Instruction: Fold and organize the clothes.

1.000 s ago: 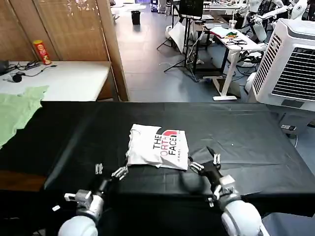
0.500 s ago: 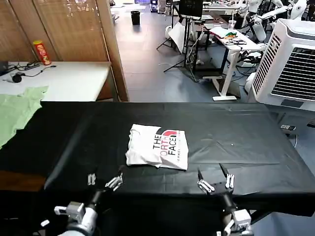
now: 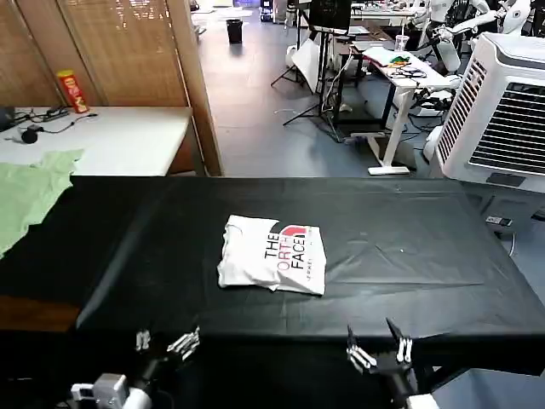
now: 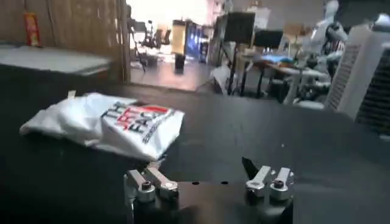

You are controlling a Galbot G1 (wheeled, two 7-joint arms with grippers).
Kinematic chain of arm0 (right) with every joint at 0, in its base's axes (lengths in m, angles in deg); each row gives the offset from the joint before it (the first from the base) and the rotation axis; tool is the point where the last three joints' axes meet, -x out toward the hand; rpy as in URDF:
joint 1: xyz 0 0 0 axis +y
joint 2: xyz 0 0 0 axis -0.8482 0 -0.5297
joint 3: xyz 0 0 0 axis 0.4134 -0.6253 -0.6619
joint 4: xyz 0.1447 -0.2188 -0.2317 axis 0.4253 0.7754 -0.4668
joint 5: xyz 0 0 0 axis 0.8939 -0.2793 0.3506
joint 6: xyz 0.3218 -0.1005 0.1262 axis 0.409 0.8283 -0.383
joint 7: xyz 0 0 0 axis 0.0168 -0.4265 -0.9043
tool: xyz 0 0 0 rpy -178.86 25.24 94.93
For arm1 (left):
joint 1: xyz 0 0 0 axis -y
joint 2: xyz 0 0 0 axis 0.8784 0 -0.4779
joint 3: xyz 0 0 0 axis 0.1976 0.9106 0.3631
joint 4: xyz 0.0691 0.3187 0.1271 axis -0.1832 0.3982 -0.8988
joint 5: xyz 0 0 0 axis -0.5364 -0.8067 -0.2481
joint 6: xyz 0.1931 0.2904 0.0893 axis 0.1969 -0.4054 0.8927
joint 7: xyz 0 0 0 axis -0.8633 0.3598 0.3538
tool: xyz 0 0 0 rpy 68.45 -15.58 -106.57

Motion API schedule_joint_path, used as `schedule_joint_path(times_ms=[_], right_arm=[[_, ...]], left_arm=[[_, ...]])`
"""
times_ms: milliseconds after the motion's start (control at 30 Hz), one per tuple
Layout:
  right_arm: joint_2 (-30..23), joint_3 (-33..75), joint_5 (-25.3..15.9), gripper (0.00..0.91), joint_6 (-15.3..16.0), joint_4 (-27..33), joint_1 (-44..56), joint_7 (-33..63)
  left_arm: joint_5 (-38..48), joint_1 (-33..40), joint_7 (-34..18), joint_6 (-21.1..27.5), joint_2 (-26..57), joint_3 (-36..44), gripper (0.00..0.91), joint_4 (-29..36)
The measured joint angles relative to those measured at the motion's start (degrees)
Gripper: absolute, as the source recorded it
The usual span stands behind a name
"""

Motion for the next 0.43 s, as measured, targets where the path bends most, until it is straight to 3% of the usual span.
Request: schedule_joint_path(times_ms=[167,433], right_arm=[[-0.87,-0.15,1.39,0.878,3.74,-1.68,1.96,1.27],[-0.96,-0.18,1.4,0.878,4.08,-2.12,2.68,1.19]], left_arm=[[2.07,-1.11,-0.42,1.91,0.12,-1.71,0.878,1.85],[2.76,-1.48,0.05,2.87,0.3,-2.84,0.878,2.58]])
